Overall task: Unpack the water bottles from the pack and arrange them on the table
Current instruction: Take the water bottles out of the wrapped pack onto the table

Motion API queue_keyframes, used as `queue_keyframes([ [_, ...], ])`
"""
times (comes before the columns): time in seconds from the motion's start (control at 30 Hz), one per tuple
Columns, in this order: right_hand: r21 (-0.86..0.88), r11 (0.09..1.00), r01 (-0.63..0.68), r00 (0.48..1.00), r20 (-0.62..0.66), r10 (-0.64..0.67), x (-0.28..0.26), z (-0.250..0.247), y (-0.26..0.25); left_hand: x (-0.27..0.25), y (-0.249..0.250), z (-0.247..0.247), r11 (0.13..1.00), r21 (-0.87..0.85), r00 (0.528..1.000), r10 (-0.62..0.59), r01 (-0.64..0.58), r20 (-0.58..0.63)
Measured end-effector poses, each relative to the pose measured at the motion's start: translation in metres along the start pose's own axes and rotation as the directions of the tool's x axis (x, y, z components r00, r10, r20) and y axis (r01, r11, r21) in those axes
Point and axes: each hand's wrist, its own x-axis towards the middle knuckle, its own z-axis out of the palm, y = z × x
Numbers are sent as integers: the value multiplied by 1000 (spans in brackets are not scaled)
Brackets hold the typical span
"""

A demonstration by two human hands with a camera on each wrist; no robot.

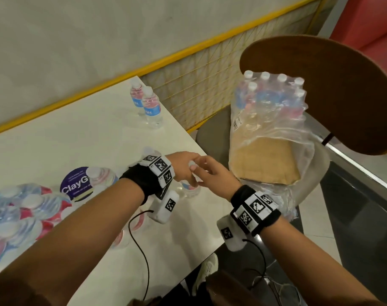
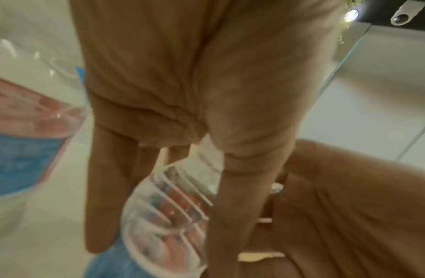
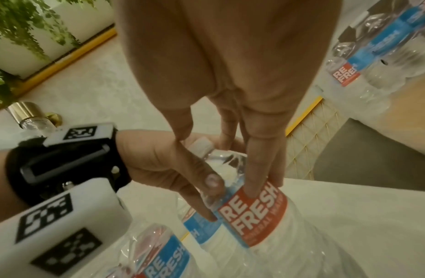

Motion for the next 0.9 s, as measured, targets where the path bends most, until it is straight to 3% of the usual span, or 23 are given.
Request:
queue_keyframes([
  [0.07,20,1000,0,1000,22,-1,1,6,-1,-3,-5,-3,992,90,996,-84,85,-14],
  [0.2,8,999,-38,996,-84,39,-1,-11,2,-4,8,-6,950,273,988,-145,152,-45],
  [0.27,24,997,-74,983,-165,77,-3,-32,11,-3,26,-12,925,359,989,-82,123,-126],
  [0.33,42,992,-119,959,-252,126,-3,-60,23,7,49,-14,913,407,975,60,33,-214],
  [0.4,10,985,-170,937,-308,165,1,-89,36,21,76,-9,911,408,961,159,-55,-227],
  [0.57,-18,978,-206,895,-408,181,13,-152,43,73,125,8,927,372,979,123,-55,-162],
  [0.63,-33,982,-184,903,-401,155,19,-170,40,89,134,10,944,318,948,180,-91,-263],
  [0.73,-112,961,-251,907,-374,193,35,-191,32,104,143,7,951,281,853,250,-127,-458],
  [0.83,-166,921,-354,896,-343,282,44,-210,20,117,141,1,947,289,810,279,-142,-515],
  [0.9,-101,944,-315,882,-399,251,49,-223,11,123,139,-3,944,295,804,289,-148,-520],
])
